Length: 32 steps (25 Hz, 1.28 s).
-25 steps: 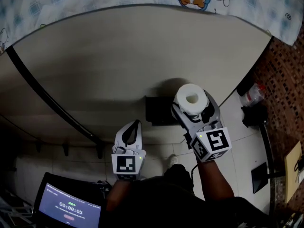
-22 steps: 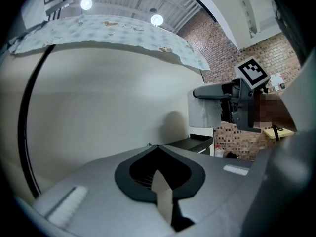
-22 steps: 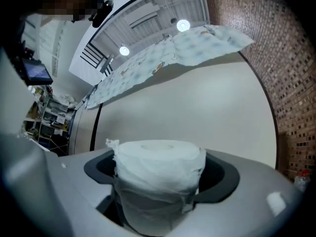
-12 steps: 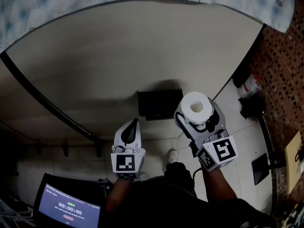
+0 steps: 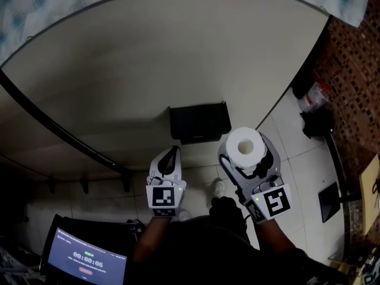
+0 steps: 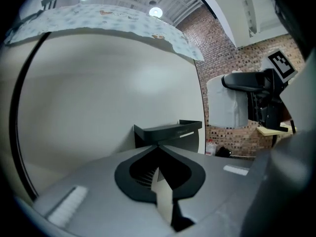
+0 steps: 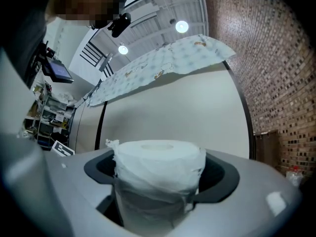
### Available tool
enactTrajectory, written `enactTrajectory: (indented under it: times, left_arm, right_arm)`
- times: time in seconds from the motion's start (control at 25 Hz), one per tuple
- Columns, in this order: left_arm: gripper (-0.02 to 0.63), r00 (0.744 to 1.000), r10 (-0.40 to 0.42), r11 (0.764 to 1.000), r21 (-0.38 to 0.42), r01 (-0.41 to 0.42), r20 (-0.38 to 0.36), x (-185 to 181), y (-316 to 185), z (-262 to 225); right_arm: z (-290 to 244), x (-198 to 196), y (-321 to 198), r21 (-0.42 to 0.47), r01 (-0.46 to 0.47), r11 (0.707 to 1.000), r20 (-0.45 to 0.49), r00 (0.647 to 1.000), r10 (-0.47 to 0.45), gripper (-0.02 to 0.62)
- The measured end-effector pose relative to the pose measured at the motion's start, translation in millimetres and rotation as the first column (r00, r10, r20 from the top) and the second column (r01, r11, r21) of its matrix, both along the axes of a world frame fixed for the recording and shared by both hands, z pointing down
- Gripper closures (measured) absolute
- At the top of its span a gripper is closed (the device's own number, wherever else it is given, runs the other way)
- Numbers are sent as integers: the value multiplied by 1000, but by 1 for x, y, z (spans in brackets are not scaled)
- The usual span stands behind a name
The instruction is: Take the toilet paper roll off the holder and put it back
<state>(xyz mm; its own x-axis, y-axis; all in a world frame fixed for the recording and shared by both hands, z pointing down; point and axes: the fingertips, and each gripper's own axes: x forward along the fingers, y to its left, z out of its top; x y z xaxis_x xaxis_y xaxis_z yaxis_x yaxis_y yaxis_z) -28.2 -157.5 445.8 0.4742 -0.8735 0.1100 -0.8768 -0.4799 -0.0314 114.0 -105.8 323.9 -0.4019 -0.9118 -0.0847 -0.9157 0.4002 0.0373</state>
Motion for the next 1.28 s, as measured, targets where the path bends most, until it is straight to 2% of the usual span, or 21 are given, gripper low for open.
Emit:
enactTrajectory:
  times: [0.12,0.32,0.4,0.48,0.84,1.28]
  left_arm:
    - [581,1000,4,999,-42,-4,5,5,-3,13]
    - [565,998,-9,992,-125,17,63,3,-12,34]
    - [512,998,6,991,-136,3,62,6,-14,36]
    - [490,998,26,989,-144,-18,57,10,-15,37]
    - [494,998,66,988,-139,-62,24,22,-12,31]
    - [518,994,111,978,-179,-104,26,24,1,27]
  right_arm:
    - [6,-3,4,-6,7,1000,-4,1000,-7,146]
    - [3,-8,6,-14,16,1000,-8,1000,-16,146]
    - [4,-2,5,-10,4,1000,-10,1000,-4,146]
    - [2,2,5,-3,0,1000,-6,1000,0,146]
    - [-4,3,-1,0,8,1000,14,1000,-8,146]
    - [2,26,-8,-14,-59,998,0,998,59,146]
